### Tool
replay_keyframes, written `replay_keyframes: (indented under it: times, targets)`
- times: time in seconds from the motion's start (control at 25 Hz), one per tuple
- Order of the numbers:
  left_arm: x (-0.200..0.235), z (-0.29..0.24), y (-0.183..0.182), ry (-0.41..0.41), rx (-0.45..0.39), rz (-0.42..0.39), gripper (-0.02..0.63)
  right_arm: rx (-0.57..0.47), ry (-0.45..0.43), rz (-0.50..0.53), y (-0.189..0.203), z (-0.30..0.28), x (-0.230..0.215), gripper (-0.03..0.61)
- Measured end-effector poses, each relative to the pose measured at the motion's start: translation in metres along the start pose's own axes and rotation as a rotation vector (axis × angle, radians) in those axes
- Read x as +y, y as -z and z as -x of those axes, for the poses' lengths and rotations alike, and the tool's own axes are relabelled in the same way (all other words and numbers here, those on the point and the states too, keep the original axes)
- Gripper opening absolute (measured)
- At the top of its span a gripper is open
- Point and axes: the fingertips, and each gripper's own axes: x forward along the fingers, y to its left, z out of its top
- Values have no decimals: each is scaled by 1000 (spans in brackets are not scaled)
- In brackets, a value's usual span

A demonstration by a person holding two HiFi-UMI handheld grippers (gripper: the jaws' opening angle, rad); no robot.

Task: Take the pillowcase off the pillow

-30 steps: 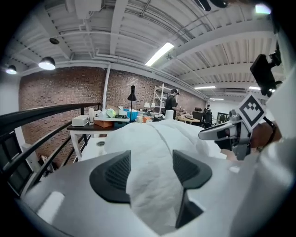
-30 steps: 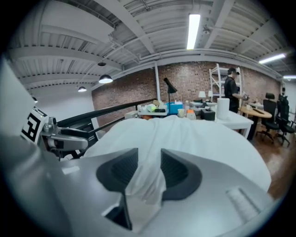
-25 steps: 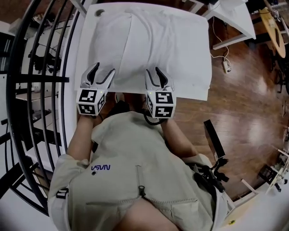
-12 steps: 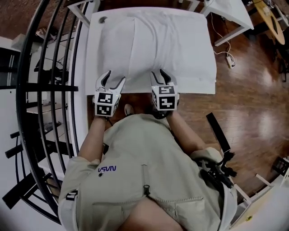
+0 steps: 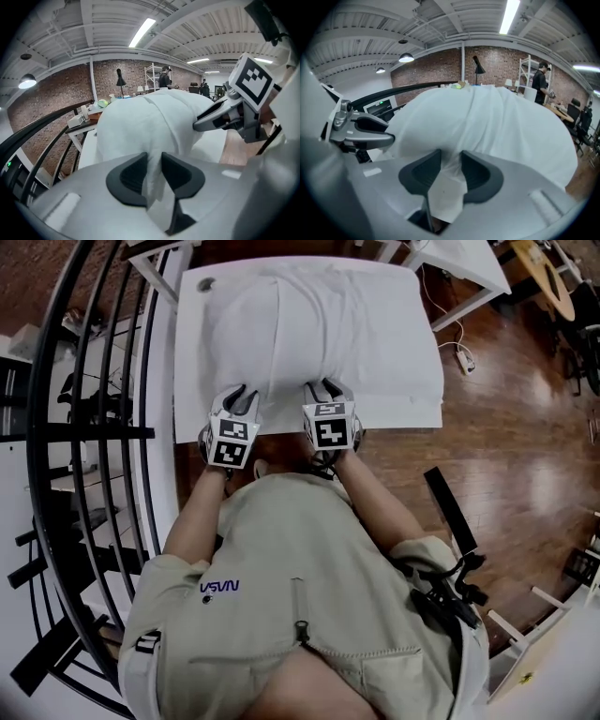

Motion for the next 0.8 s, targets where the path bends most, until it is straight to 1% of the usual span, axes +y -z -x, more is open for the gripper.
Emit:
replay_keyframes:
  times: [0.04, 0.08, 0.12, 0.16, 0.36, 0.52, 0.64, 0.8]
  targets:
    - [-2, -2, -3, 1, 1, -6, 82, -3, 13, -1, -2, -1, -5, 118]
    - [-3, -3, -7, 0, -2, -8, 48, -11, 25, -4, -4, 0, -10, 68]
    - [-3, -2, -9, -1, -7, -6, 31, -20, 34, -8, -5, 1, -13, 26]
    - [-3, 1, -12, -2, -15, -1, 25, -29, 39, -12, -6, 3, -15, 16]
    - [4, 20, -30, -20, -76, 33, 17, -71, 67, -18, -13, 18, -20, 8]
    - [22, 44, -49, -58, -162, 68, 17, -126, 120, -17, -18, 38, -25, 6]
    - [32, 55, -69, -62, -210, 99, 16, -168, 178, -49, -24, 52, -46, 6]
    - [49, 69, -91, -71, -267, 176, 15, -208, 250, -140, -27, 67, -87, 6]
